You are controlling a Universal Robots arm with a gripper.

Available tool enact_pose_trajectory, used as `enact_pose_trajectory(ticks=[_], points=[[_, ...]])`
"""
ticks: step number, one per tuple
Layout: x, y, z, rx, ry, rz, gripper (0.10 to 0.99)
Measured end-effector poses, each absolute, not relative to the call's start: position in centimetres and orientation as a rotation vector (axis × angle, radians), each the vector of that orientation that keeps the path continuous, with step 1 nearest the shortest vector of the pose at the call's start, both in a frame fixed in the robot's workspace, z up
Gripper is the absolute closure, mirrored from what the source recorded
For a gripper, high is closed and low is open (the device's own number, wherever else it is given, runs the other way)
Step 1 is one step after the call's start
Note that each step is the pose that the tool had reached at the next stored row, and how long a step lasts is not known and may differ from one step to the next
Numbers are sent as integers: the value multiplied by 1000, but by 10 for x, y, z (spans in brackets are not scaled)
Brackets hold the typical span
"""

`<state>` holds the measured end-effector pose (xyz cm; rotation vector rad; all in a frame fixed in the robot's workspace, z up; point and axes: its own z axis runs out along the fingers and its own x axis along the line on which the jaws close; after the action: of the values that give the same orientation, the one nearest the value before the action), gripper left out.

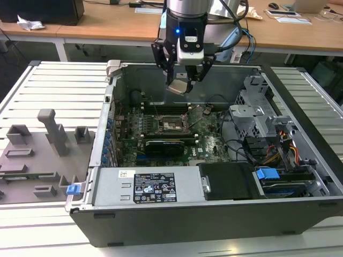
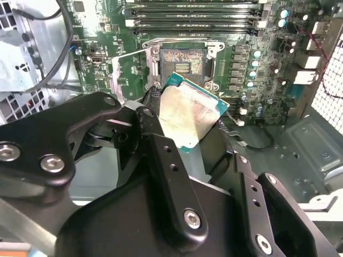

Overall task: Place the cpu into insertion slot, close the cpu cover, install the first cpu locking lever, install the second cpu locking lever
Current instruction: 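Place the cpu into insertion slot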

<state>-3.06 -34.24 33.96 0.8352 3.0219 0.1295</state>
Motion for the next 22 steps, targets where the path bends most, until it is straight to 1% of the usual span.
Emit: enact_pose_trajectory(ticks=[22], points=[[-31, -342, 330, 1105, 2926, 128, 549]])
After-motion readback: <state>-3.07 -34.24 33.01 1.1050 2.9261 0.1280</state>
